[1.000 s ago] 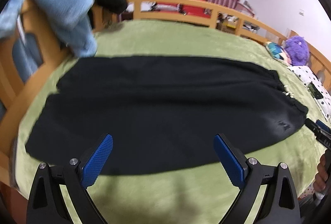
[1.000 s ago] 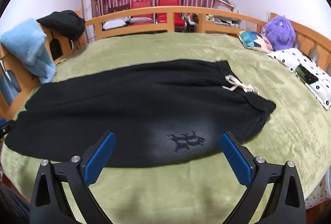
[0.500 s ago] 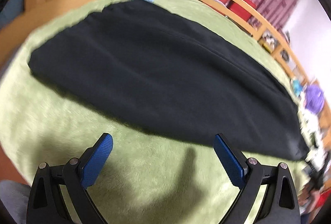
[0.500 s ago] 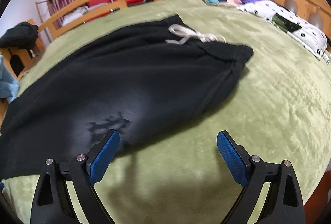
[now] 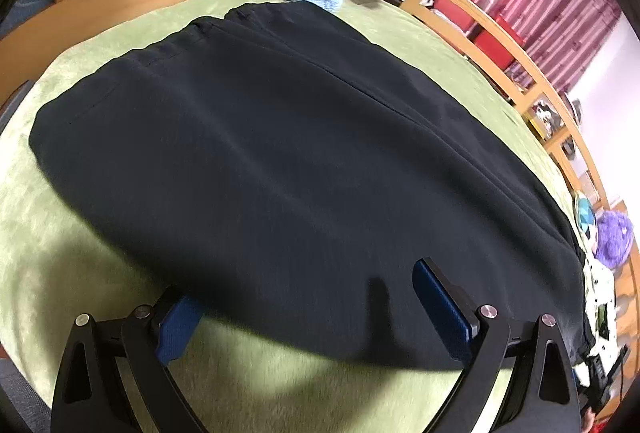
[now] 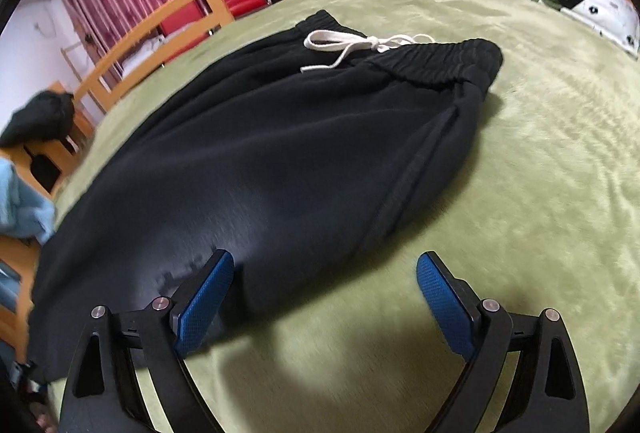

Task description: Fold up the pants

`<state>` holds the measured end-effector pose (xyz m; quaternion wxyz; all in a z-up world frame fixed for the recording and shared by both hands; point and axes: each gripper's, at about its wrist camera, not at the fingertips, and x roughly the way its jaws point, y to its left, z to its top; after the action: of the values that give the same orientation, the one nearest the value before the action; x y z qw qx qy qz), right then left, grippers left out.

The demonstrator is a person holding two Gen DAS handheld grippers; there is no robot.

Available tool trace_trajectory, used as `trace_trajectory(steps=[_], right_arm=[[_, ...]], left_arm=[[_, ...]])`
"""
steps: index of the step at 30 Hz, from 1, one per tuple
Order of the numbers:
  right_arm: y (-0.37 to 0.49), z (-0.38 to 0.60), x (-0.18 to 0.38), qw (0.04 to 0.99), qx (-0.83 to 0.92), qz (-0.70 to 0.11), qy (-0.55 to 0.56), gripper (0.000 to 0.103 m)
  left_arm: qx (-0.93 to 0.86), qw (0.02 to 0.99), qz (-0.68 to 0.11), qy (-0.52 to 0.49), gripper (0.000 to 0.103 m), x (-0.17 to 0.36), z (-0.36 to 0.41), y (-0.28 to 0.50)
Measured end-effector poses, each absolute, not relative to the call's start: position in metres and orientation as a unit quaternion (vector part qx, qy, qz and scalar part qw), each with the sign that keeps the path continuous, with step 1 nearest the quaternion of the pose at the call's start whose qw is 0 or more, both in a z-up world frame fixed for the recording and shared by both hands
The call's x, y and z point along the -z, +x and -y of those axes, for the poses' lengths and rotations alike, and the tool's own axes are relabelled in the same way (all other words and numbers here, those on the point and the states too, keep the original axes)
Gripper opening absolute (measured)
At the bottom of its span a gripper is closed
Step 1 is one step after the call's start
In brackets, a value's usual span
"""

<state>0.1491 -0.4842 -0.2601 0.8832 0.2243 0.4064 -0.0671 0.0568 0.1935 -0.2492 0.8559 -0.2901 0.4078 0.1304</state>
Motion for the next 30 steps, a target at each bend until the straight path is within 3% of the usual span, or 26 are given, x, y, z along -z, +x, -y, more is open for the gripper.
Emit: trace_trajectory(steps=[1, 2, 4, 5, 6, 7, 8, 9, 18, 25, 30], right_arm=[[0.154, 0.484, 0.262, 0.882, 0.068, -0.408, 0.226, 0.093], [0.158, 0.483, 0.263, 0.881, 0.070, -0.410, 0.226, 0.092], [0.164, 0.476, 0.263, 0.885, 0.071, -0.409, 0.209, 0.078], [0.166, 0.471, 0.262, 0.887, 0.064, -0.413, 0.199, 0.059], [0.168, 0.470, 0.262, 0.887, 0.058, -0.415, 0.193, 0.042], [0.169, 0.466, 0.261, 0.890, 0.046, -0.413, 0.187, 0.035], [0.169, 0.464, 0.259, 0.891, 0.045, -0.412, 0.186, 0.025], [0.168, 0.462, 0.255, 0.892, 0.043, -0.410, 0.184, 0.022], [0.185, 0.450, 0.157, 0.918, -0.002, -0.349, 0.186, 0.017], [0.266, 0.437, 0.101, 0.933, -0.007, -0.316, 0.172, 0.016], [0.343, 0.434, 0.085, 0.938, -0.010, -0.298, 0.177, 0.016]], left_arm=[[-0.134, 0.855, -0.408, -0.292, 0.091, 0.248, -0.194, 0.055], [-0.141, 0.852, -0.410, -0.292, 0.081, 0.247, -0.197, 0.059], [-0.150, 0.849, -0.411, -0.296, 0.067, 0.245, -0.202, 0.060], [-0.154, 0.846, -0.411, -0.303, 0.055, 0.244, -0.207, 0.062], [-0.157, 0.844, -0.412, -0.305, 0.035, 0.243, -0.210, 0.061], [-0.163, 0.842, -0.414, -0.305, 0.023, 0.240, -0.215, 0.063], [-0.159, 0.843, -0.414, -0.306, 0.015, 0.238, -0.220, 0.063], [-0.146, 0.844, -0.412, -0.312, 0.010, 0.232, -0.223, 0.061], [-0.110, 0.898, -0.342, -0.256, 0.009, 0.142, -0.226, 0.109], [-0.113, 0.926, -0.291, -0.211, 0.009, 0.083, -0.221, 0.195], [-0.124, 0.933, -0.275, -0.198, 0.009, 0.072, -0.219, 0.252]])
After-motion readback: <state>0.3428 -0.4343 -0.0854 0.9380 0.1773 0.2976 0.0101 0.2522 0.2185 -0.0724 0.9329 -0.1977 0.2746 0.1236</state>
